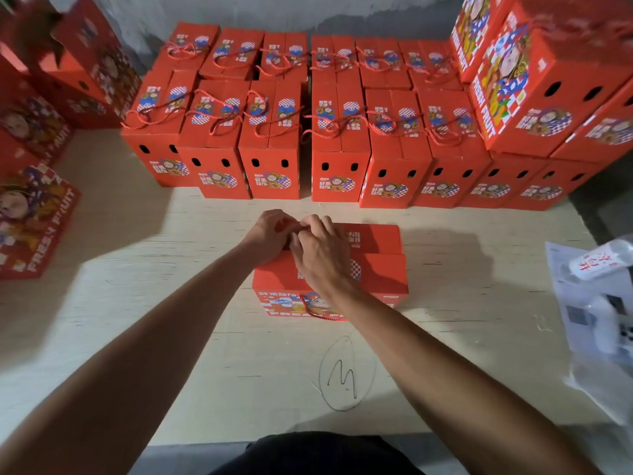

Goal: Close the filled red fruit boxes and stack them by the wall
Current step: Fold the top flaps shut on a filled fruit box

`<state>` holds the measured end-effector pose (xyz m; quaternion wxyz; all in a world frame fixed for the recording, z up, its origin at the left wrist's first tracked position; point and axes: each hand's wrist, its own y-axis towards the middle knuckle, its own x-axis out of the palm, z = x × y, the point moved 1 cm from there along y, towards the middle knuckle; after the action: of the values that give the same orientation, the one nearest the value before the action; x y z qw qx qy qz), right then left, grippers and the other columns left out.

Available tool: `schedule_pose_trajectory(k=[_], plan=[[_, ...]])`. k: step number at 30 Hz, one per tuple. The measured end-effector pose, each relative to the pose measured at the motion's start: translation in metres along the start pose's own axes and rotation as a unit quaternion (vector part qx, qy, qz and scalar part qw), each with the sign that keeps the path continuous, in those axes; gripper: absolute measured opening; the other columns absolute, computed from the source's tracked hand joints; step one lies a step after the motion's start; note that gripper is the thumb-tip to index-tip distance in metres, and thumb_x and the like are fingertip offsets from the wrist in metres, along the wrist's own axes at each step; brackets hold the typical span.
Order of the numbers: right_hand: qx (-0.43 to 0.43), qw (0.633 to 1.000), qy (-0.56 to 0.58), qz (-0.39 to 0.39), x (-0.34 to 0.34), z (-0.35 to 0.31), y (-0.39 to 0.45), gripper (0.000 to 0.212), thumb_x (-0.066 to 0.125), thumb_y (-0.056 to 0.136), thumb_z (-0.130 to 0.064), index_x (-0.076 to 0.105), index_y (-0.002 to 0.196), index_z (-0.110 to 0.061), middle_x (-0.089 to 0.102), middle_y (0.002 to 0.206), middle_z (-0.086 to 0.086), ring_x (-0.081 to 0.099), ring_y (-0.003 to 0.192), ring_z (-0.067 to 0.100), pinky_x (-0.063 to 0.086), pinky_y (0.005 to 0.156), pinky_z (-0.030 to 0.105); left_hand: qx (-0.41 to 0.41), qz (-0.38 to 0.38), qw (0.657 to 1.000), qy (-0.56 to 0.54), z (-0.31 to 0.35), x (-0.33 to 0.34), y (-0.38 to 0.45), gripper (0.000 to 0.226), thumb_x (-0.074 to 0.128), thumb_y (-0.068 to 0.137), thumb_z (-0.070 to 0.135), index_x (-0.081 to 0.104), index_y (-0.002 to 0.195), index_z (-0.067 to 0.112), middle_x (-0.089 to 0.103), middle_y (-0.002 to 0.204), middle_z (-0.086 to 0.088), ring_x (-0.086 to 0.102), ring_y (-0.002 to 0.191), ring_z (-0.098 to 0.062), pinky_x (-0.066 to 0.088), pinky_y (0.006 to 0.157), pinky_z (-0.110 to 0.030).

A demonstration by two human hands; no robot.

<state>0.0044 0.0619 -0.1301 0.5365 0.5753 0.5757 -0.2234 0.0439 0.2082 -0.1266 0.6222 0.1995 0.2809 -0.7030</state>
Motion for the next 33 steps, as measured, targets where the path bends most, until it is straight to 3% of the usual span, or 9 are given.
schedule_pose_trajectory(k=[3, 8, 12, 15, 18, 23, 27, 30, 33], plan=[[0.025, 1.000, -0.006, 0.000, 0.001, -0.002, -0.002, 0.044, 0.048, 0.107, -0.035, 0.072, 0.078, -0.010, 0.058, 0.097, 0.001, 0.052, 0.088, 0.022, 0.045, 0.078, 0.040, 0.006, 0.002, 1.000, -0.019, -0.001, 0.000, 0.000, 0.022, 0.054, 0.102, 0.006, 0.071, 0.092, 0.015, 0.066, 0.104, -0.011, 0.058, 0.088, -0.015, 0.044, 0.071, -0.018], [0.031, 0.999, 0.011, 0.010, 0.003, 0.002, 0.008, 0.041, 0.061, 0.098, -0.023, 0.068, 0.060, -0.009, 0.057, 0.061, 0.002, 0.053, 0.052, 0.025, 0.043, 0.053, 0.036, -0.006, 0.043, 0.999, -0.012, -0.005, 0.007, 0.003, 0.025, 0.050, 0.105, 0.012, 0.068, 0.089, 0.006, 0.063, 0.094, -0.009, 0.059, 0.089, -0.025, 0.045, 0.075, -0.035], [0.005, 1.000, 0.016, 0.001, 0.001, 0.002, 0.015, 0.036, 0.068, 0.091, -0.018, 0.066, 0.057, -0.007, 0.059, 0.057, 0.004, 0.054, 0.045, 0.026, 0.032, 0.048, 0.027, -0.122, 0.204, 0.971, -0.028, -0.010, 0.015, -0.011, 0.025, 0.047, 0.106, 0.028, 0.060, 0.119, 0.010, 0.058, 0.125, -0.011, 0.060, 0.107, -0.029, 0.049, 0.089, -0.037], [-0.006, 1.000, 0.013, 0.016, 0.003, 0.002, 0.013, 0.036, 0.071, 0.090, -0.017, 0.064, 0.056, -0.008, 0.059, 0.055, 0.003, 0.048, 0.043, 0.021, 0.028, 0.048, 0.025, -0.051, 0.284, 0.953, -0.098, -0.021, 0.027, -0.053, 0.026, 0.054, 0.105, 0.038, 0.056, 0.112, 0.013, 0.059, 0.114, -0.006, 0.061, 0.096, -0.018, 0.055, 0.085, -0.043], [-0.003, 1.000, -0.005, 0.014, 0.006, 0.000, 0.010, 0.034, 0.068, 0.095, -0.023, 0.067, 0.063, -0.011, 0.063, 0.062, 0.000, 0.048, 0.048, 0.015, 0.042, 0.049, 0.027, -0.007, 0.234, 0.960, -0.151, -0.040, 0.034, -0.088, 0.026, 0.053, 0.106, 0.039, 0.066, 0.110, 0.017, 0.068, 0.107, -0.003, 0.066, 0.101, -0.019, 0.058, 0.082, -0.048], [0.016, 1.000, 0.008, 0.012, 0.016, -0.022, 0.006, 0.036, 0.056, 0.104, -0.038, 0.065, 0.078, -0.015, 0.070, 0.081, 0.000, 0.065, 0.072, 0.017, 0.044, 0.065, 0.027, -0.070, 0.243, 0.945, -0.209, -0.028, 0.033, -0.080, 0.031, 0.044, 0.110, 0.038, 0.061, 0.096, 0.017, 0.066, 0.082, 0.003, 0.061, 0.075, -0.008, 0.050, 0.066, -0.033], [0.039, 0.999, 0.002, 0.019, 0.021, -0.034, 0.009, 0.036, 0.058, 0.102, -0.035, 0.068, 0.075, -0.015, 0.073, 0.080, -0.001, 0.067, 0.074, 0.015, 0.051, 0.069, 0.028, -0.093, 0.227, 0.945, -0.216, -0.028, 0.034, -0.078, 0.032, 0.042, 0.110, 0.038, 0.056, 0.095, 0.013, 0.065, 0.085, -0.003, 0.060, 0.077, -0.017, 0.051, 0.069, -0.038], [-0.010, 0.997, -0.075, -0.027, 0.020, -0.037, 0.018, 0.027, 0.069, 0.094, -0.025, 0.066, 0.070, -0.017, 0.070, 0.073, 0.000, 0.067, 0.070, 0.019, 0.050, 0.074, 0.033, -0.080, 0.223, 0.940, -0.244, -0.027, 0.033, -0.079, 0.028, 0.044, 0.110, 0.032, 0.058, 0.102, 0.009, 0.067, 0.093, -0.009, 0.065, 0.087, -0.027, 0.055, 0.078, -0.046], [-0.005, 0.998, -0.044, -0.036, 0.019, -0.039, 0.019, 0.029, 0.066, 0.098, -0.029, 0.063, 0.071, -0.017, 0.069, 0.074, 0.000, 0.063, 0.066, 0.019, 0.050, 0.070, 0.033, -0.055, 0.207, 0.933, -0.291, -0.028, 0.030, -0.082, 0.026, 0.046, 0.110, 0.026, 0.053, 0.134, 0.023, 0.069, 0.109, 0.004, 0.069, 0.099, -0.013, 0.060, 0.083, -0.032]])
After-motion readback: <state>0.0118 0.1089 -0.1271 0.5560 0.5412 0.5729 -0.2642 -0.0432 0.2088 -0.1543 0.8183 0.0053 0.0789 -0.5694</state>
